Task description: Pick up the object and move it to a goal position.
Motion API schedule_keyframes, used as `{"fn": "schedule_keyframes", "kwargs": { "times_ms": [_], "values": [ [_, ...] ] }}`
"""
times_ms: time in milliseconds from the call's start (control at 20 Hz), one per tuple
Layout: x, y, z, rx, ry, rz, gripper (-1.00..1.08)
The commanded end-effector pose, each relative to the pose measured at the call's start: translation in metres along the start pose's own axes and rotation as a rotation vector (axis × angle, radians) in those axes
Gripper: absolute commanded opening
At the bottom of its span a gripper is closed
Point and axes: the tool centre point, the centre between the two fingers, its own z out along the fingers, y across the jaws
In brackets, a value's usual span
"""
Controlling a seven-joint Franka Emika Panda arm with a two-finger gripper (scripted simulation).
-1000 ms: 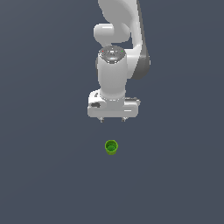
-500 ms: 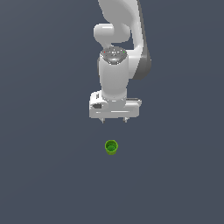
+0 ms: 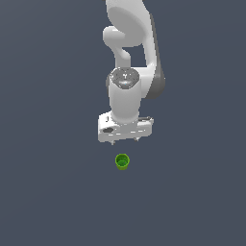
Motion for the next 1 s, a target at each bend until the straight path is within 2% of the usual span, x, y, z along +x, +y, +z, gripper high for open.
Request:
{"fn": "schedule_keyframes", "kwargs": {
  "times_ms": [0, 450, 950],
  "values": [
    [0.008, 0.003, 0.013, -0.002, -0.007, -0.052, 1.0],
    [0.031, 0.012, 0.054, 0.0, -0.027, -0.209, 1.0],
    [0.036, 0.014, 0.066, 0.002, -0.032, -0.248, 1.0]
  ]
}}
